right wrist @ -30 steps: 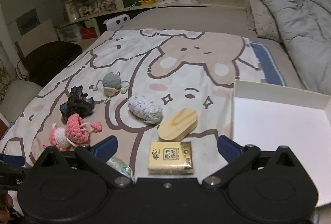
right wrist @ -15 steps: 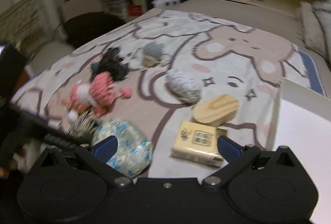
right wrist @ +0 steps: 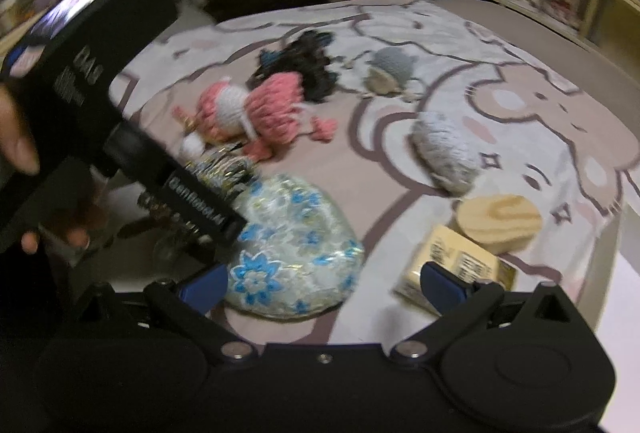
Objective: Organize objects
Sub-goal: 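Grasp the braided cord with the left tool while the right tool grasps the brocade pouch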
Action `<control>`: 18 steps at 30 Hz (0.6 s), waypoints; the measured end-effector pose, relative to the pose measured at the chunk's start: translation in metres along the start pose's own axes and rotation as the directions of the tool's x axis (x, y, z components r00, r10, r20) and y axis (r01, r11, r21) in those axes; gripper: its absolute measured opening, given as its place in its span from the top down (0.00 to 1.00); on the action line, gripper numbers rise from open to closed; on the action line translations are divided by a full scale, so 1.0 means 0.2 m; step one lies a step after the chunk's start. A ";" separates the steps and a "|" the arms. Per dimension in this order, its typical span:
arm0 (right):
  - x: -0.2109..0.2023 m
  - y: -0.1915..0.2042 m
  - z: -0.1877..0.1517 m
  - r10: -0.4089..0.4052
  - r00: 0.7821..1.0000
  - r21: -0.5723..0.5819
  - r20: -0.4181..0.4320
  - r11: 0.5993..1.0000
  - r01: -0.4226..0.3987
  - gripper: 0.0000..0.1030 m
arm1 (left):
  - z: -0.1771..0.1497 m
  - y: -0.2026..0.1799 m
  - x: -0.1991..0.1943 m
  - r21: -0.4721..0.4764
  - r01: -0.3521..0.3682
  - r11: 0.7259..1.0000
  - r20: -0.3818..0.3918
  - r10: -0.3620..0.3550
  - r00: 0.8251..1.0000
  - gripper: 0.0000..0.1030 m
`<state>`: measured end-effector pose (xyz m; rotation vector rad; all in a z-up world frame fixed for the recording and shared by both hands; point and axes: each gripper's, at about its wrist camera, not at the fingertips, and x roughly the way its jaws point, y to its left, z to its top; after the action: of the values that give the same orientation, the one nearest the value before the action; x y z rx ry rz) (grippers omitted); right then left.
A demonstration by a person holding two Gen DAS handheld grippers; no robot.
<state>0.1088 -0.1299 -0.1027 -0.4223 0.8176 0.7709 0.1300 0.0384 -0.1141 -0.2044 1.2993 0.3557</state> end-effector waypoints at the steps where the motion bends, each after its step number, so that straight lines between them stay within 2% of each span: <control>1: 0.02 0.02 0.00 0.006 1.000 -0.019 -0.006 1.000 -0.006 0.00 | 0.00 0.01 0.00 -0.009 0.005 1.000 -0.002 -0.005 1.000 0.00; 5: 0.09 0.06 0.00 0.022 0.999 -0.076 -0.037 0.997 -0.024 0.00 | -0.01 0.02 0.00 -0.020 0.018 1.000 0.003 -0.018 1.000 0.00; 7: 0.13 0.06 0.00 0.005 0.999 -0.090 -0.035 0.996 -0.008 0.00 | -0.01 0.05 -0.01 -0.037 0.035 0.999 0.013 -0.035 0.999 0.00; 10: 0.16 0.02 0.02 0.013 0.999 -0.054 -0.029 0.998 -0.014 0.00 | -0.02 0.07 -0.03 -0.046 0.055 0.997 0.033 -0.054 0.998 0.04; 18: 0.23 -0.08 0.06 0.067 0.997 0.030 -0.035 0.997 -0.065 0.00 | -0.06 0.04 -0.08 -0.012 0.095 0.995 0.088 -0.093 0.992 0.29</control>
<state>0.1456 -0.1129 -0.1299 -0.3859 0.8794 0.8136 0.1132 0.0400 -0.1007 -0.2604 1.1968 0.2919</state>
